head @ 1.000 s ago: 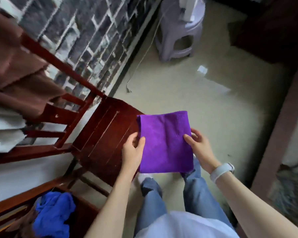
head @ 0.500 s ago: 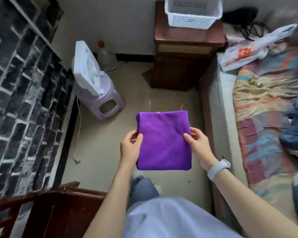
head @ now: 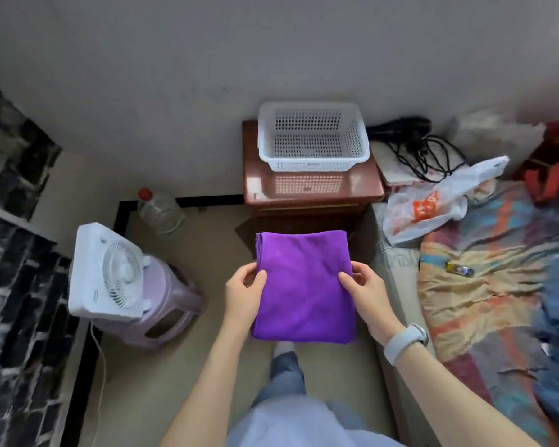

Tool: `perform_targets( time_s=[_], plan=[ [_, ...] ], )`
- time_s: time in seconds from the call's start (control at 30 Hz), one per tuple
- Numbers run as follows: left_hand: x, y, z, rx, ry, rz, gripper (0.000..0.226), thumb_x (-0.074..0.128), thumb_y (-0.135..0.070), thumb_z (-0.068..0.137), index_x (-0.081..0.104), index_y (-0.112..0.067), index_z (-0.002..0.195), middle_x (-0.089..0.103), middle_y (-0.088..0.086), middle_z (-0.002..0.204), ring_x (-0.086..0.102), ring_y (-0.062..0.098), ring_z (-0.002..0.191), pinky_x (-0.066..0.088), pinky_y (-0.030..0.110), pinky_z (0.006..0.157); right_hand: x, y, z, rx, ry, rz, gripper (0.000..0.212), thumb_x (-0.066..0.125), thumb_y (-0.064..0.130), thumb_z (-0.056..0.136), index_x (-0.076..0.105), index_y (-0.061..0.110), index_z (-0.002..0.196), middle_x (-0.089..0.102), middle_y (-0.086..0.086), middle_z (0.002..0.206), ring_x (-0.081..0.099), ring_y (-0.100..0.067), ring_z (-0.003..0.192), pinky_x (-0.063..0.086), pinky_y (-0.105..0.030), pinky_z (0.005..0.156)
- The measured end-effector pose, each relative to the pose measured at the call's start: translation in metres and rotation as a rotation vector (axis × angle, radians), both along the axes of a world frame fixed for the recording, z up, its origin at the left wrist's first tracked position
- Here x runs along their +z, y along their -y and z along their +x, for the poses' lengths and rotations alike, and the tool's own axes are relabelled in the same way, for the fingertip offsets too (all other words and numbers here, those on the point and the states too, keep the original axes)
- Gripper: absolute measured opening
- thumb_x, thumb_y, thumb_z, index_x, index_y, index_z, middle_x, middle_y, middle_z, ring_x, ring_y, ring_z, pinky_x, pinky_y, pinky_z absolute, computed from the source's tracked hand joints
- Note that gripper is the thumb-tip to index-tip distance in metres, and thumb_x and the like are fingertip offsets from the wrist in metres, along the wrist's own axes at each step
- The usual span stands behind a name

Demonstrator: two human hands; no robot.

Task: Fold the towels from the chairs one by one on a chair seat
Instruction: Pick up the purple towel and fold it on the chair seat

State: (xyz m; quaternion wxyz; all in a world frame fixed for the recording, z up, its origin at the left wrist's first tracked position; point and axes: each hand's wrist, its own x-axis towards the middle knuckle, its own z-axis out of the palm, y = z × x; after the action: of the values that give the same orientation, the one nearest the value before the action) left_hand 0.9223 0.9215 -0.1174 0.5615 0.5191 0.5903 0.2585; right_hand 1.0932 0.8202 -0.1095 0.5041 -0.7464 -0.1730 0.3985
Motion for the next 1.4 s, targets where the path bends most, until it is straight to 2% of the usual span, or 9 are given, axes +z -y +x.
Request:
perform_targets(
  time_s=[0.37, 0.6, 0.7, 0.83, 0.93, 1.13, 1.2, 1.27, 1.4],
  plan=[
    [0.014, -0.216, 0.147, -0.045, -0.039, 0.041, 0.028, 0.056, -0.019, 0.089, 0.06, -0.01, 0.115, 0.063, 0.004, 0.109, 0.058, 0.02, 0.105, 0.047, 0.039, 0.096, 0.008, -0.207, 0.137, -0.053, 0.026, 0.063, 0.017, 0.055, 0.013, 0.09, 0.057, 0.018, 0.105, 0.06, 0.008, 0.088, 0.056, -0.003, 0.078, 0.045, -0.007, 0.053],
    [-0.02, -0.344, 0.25, 0.03, -0.055, 0.029, 0.03, 0.047, -0.016, 0.094, 0.054, -0.008, 0.122, 0.059, 0.007, 0.111, 0.055, 0.015, 0.095, 0.047, 0.023, 0.079, -0.023, -0.346, 0.234, -0.007, 0.069, 0.077, 0.015, 0.052, 0.015, 0.092, 0.052, 0.023, 0.105, 0.058, 0.011, 0.095, 0.056, 0.001, 0.083, 0.047, -0.006, 0.057],
    [-0.047, -0.37, 0.275, 0.03, -0.145, -0.004, 0.034, 0.042, -0.016, 0.096, 0.049, -0.008, 0.128, 0.058, 0.008, 0.117, 0.051, 0.011, 0.098, 0.041, 0.019, 0.078, -0.053, -0.38, 0.256, 0.026, 0.013, 0.037, 0.018, 0.05, 0.014, 0.093, 0.05, 0.025, 0.106, 0.057, 0.014, 0.096, 0.057, 0.001, 0.085, 0.052, -0.011, 0.062],
    [-0.077, -0.374, 0.285, 0.011, -0.308, -0.086, 0.035, 0.037, -0.015, 0.098, 0.046, -0.008, 0.13, 0.055, 0.012, 0.126, 0.051, 0.026, 0.114, 0.041, 0.029, 0.09, -0.094, -0.391, 0.263, 0.076, -0.075, -0.088, 0.023, 0.048, 0.011, 0.094, 0.05, 0.015, 0.117, 0.058, 0.005, 0.102, 0.06, -0.009, 0.09, 0.051, -0.013, 0.064],
    [-0.091, -0.367, 0.286, -0.011, -0.449, -0.099, 0.035, 0.034, -0.013, 0.098, 0.044, -0.005, 0.13, 0.054, 0.015, 0.126, 0.05, 0.03, 0.117, 0.041, 0.035, 0.095, -0.116, -0.39, 0.261, 0.092, -0.139, -0.19, 0.034, 0.047, 0.013, 0.095, 0.045, 0.009, 0.129, 0.056, -0.007, 0.118, 0.058, -0.021, 0.105, 0.052, -0.028, 0.081],
    [-0.098, -0.353, 0.292, -0.084, -0.69, 0.086, 0.046, 0.039, -0.01, 0.095, 0.031, -0.007, 0.14, 0.039, 0.014, 0.142, 0.039, 0.027, 0.13, 0.036, 0.034, 0.105, -0.131, -0.397, 0.26, 0.157, -0.167, -0.284, 0.035, 0.046, 0.014, 0.095, 0.043, 0.011, 0.13, 0.055, -0.014, 0.125, 0.056, -0.028, 0.111, 0.049, -0.042, 0.094],
    [-0.102, -0.344, 0.291, -0.295, -0.785, 0.3, 0.053, 0.043, -0.009, 0.093, 0.026, -0.009, 0.143, 0.028, 0.012, 0.15, 0.026, 0.028, 0.139, 0.025, 0.038, 0.112, -0.132, -0.395, 0.258, 0.239, 0.027, -0.314, 0.04, 0.049, 0.017, 0.093, 0.04, 0.011, 0.132, 0.051, -0.013, 0.128, 0.051, -0.028, 0.117, 0.045, -0.042, 0.099],
    [-0.11, -0.338, 0.289, -0.597, -0.854, 0.436, 0.058, 0.042, -0.015, 0.093, 0.016, -0.01, 0.145, 0.015, 0.012, 0.155, 0.009, 0.028, 0.143, 0.008, 0.038, 0.115, -0.131, -0.387, 0.256, 0.393, 0.419, -0.334, 0.053, 0.054, 0.022, 0.09, 0.034, 0.012, 0.137, 0.042, -0.013, 0.137, 0.043, -0.026, 0.125, 0.038, -0.038, 0.105],
    [-0.129, -0.349, 0.281, -0.863, -0.923, 0.368, 0.078, 0.044, -0.041, 0.092, -0.004, -0.013, 0.146, -0.01, 0.013, 0.155, -0.013, 0.03, 0.142, -0.002, 0.04, 0.113, -0.133, -0.377, 0.261, 0.996, 1.076, -0.199, 0.07, 0.061, 0.039, 0.082, 0.032, 0.018, 0.142, 0.03, -0.017, 0.149, 0.028, -0.035, 0.137, 0.028, -0.054, 0.108]
  ],
)
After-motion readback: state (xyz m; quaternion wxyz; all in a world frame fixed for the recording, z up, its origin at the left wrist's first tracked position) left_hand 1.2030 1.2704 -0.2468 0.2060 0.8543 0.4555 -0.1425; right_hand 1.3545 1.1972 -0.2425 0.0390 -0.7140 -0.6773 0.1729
